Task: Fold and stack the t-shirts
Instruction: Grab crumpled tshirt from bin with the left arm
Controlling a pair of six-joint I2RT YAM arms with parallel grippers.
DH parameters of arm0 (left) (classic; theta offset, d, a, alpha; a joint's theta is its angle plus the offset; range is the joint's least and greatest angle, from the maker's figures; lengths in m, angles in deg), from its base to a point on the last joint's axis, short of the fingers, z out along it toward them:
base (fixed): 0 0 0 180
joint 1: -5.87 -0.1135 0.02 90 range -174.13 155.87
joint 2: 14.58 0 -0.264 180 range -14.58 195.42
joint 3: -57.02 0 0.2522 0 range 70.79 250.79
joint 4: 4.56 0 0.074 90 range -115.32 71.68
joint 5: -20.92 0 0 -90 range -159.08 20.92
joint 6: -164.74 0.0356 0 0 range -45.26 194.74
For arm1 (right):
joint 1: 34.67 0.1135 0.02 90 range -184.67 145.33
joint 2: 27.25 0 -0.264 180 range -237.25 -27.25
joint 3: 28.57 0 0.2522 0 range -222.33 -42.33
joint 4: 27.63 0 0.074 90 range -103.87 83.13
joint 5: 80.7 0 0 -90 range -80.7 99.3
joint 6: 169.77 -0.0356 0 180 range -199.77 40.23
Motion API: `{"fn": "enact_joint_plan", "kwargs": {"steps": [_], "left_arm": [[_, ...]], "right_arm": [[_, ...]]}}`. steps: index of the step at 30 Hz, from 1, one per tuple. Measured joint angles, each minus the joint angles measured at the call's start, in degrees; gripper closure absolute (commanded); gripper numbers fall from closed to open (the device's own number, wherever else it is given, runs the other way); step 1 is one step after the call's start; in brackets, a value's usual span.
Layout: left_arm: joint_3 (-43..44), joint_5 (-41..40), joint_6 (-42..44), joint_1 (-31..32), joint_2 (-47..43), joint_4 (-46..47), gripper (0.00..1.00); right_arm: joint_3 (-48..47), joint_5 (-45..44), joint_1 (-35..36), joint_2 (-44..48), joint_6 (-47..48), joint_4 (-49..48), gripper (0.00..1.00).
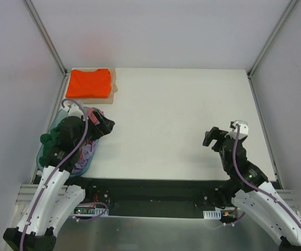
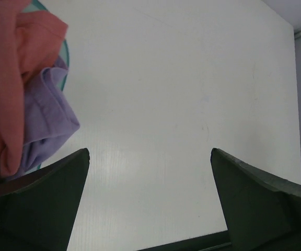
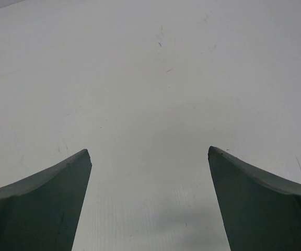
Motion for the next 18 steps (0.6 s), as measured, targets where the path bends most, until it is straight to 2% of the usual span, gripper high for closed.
{"fn": "enact_joint_plan", "kwargs": {"steps": [6, 9, 13, 15, 18], "left_arm": [[5.0, -14.6, -9.0, 0.0, -0.9, -14.4, 0.01], [4.9, -21.6, -13.3, 0.0, -1.4, -21.9, 0.01], [2.9, -26.7, -17.6, 0.0, -1.4, -27.9, 0.02], [2.3, -28.4, -19.1, 0.0, -0.5, -29.6, 0.14], [2.0, -30.0, -20.8, 0.0, 2.2, -30.4, 0.22]], "right_arm": [[0.3, 0.7, 0.0, -0.5, 0.3, 2.4, 0.04], [0.3, 0.9, 0.0, -1.4, 0.3, 3.3, 0.04], [0.3, 0.9, 0.0, -3.1, 0.4, 4.1, 0.04], [0.3, 0.9, 0.0, -3.9, 0.6, 4.2, 0.04], [0.3, 0.9, 0.0, -5.1, 0.8, 4.7, 0.04]]}}
